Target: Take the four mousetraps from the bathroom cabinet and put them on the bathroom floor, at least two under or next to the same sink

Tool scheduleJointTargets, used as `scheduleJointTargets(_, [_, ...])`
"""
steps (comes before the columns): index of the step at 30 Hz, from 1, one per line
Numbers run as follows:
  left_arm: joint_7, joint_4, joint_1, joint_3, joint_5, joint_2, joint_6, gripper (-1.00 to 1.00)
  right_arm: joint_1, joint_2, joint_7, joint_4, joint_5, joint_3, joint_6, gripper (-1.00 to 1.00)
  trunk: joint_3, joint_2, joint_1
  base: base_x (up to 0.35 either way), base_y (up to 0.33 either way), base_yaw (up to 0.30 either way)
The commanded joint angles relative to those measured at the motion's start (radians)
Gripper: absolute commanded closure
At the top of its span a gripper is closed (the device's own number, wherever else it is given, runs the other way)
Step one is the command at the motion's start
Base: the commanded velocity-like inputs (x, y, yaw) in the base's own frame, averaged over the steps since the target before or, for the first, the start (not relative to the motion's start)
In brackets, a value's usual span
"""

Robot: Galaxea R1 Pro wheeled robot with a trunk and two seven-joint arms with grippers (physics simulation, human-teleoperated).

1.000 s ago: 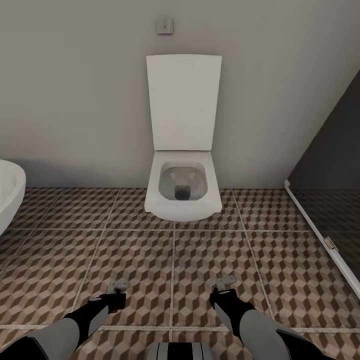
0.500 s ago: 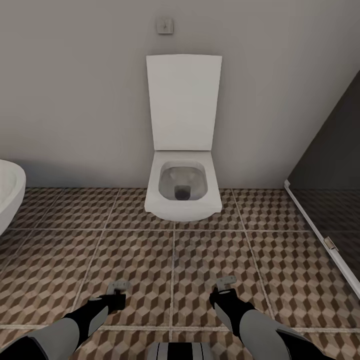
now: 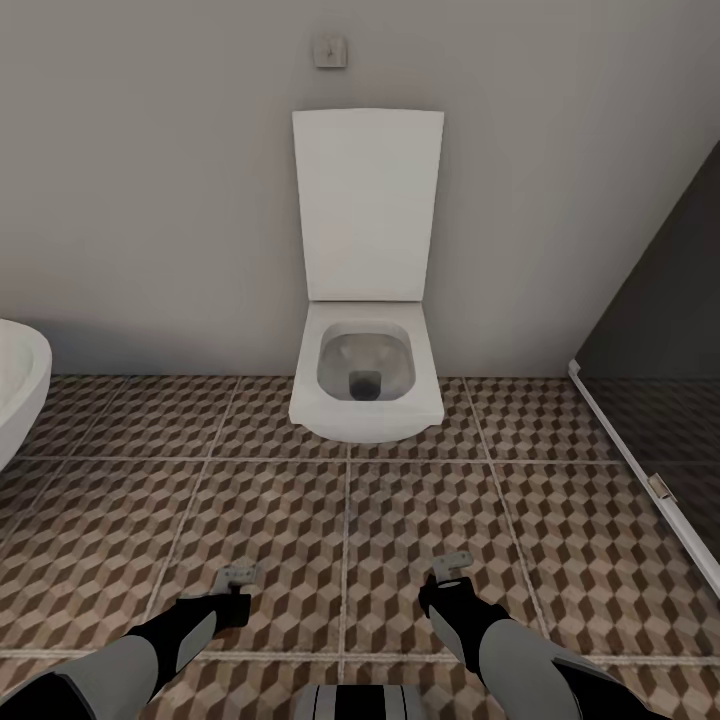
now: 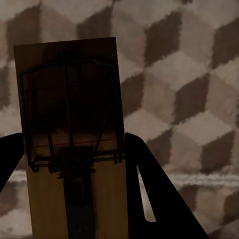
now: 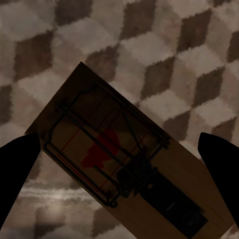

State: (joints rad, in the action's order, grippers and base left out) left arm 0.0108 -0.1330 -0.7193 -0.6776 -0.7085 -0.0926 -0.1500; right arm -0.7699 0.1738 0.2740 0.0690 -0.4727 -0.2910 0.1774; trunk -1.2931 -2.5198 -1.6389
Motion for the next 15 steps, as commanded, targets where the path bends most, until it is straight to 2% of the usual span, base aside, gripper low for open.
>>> scheduleJointTargets(1, [0.002,-0.002,0.000,-0.004,-0.002,-0.001,-0.005,1.00,0.000,0.001,0.002,0.002,-0.010,-0.007,0.007,1.00,-0.001,0.000,0.000,0.000,0.000,0.000])
scheduleJointTargets(11, [0.002,-0.002,0.000,-0.004,-0.002,-0.002,-0.005,1.00,0.000,0.001,-0.001,0.001,-0.010,-0.006,0.014,1.00,-0.001,0.000,0.000,0.000,0.000,0.000])
scheduleJointTargets(15, [0.002,-0.002,0.000,-0.004,-0.002,-0.003,-0.005,1.00,0.000,0.001,-0.008,-0.001,-0.011,-0.006,0.062,1.00,-0.001,0.000,0.000,0.000,0.000,0.000])
